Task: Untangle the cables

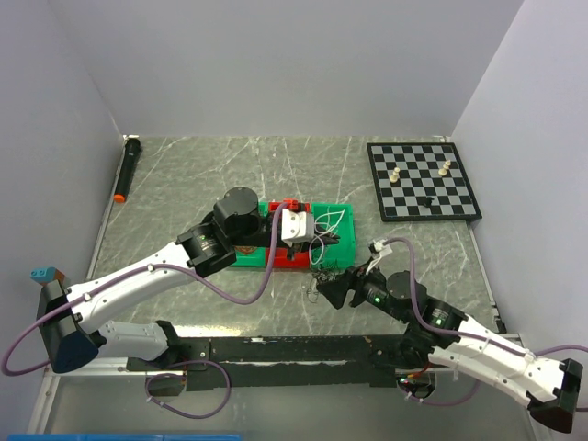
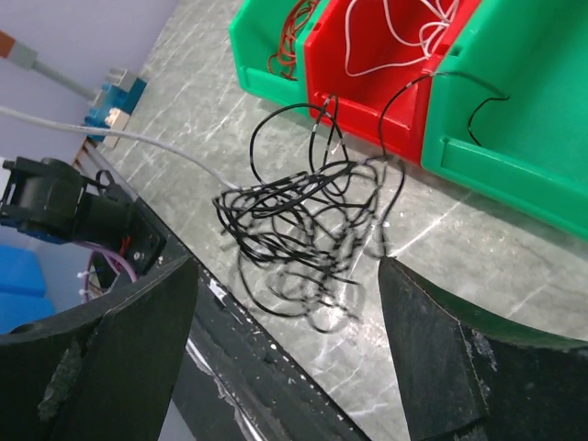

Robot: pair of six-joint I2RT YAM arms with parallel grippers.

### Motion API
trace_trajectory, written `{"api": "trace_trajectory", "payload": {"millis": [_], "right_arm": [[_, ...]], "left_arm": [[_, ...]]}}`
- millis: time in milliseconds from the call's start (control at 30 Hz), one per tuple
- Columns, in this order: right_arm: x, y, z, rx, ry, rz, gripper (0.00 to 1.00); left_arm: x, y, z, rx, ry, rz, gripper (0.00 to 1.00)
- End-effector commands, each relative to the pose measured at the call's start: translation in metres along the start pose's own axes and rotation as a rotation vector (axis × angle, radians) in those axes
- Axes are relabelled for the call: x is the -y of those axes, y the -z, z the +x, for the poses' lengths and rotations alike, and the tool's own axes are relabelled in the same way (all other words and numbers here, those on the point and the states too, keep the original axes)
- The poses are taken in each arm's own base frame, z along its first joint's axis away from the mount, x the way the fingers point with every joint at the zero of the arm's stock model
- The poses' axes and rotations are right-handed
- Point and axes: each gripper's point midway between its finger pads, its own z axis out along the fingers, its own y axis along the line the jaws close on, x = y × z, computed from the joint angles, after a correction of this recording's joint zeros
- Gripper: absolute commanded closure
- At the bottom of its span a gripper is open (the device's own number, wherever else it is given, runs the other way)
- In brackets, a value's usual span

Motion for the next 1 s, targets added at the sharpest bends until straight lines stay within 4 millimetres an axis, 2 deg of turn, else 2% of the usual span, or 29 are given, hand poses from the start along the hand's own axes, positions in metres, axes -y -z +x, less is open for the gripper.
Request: {"api": "trace_trajectory", "payload": {"millis": [0,100,167,233,367,433,567,667,767,833,967], "right_arm": [[-0.011,-0.007,-0.015,0.064,0.057,-0.055,0.14],[-0.017,-0.017,-0.027,0.091,0.087,-0.055,0.16],[-0.017,-0.025,-0.029,0.093,0.095,-0.042,0.24],[-0.012,-0.031,-0.03,0.092,0.094,-0.005,0.43],[0.004,-0.033,-0.024,0.09,0.07,0.068,0.98],[0.014,-0.029,-0.014,0.066,0.056,0.093,1.0],[0.03,-0.017,0.006,0.01,0.031,0.137,1.0],[0.036,-0.006,0.027,-0.064,-0.011,0.144,1.0],[0.039,0.006,0.044,-0.121,-0.04,0.143,1.0],[0.04,0.014,0.052,-0.145,-0.055,0.14,1.0],[0.024,0.027,0.053,-0.149,-0.087,0.051,1.0]], "left_arm": [[-0.008,-0.003,-0.032,0.077,-0.075,-0.019,0.99],[-0.008,-0.004,-0.037,0.088,-0.074,-0.02,0.99],[-0.008,-0.005,-0.039,0.095,-0.073,-0.021,0.99],[-0.009,-0.005,-0.044,0.102,-0.073,-0.028,0.99],[-0.016,-0.003,-0.057,0.125,-0.083,-0.063,0.99],[-0.025,0.0,-0.069,0.147,-0.111,-0.111,0.99],[-0.056,0.009,-0.09,0.162,-0.214,-0.261,0.99],[-0.085,0.017,-0.092,0.14,-0.258,-0.42,0.99],[-0.111,0.027,-0.086,0.114,-0.278,-0.568,0.99],[-0.117,0.03,-0.076,0.103,-0.26,-0.581,0.99],[-0.117,0.027,-0.033,0.036,-0.131,-0.541,0.99]]}}
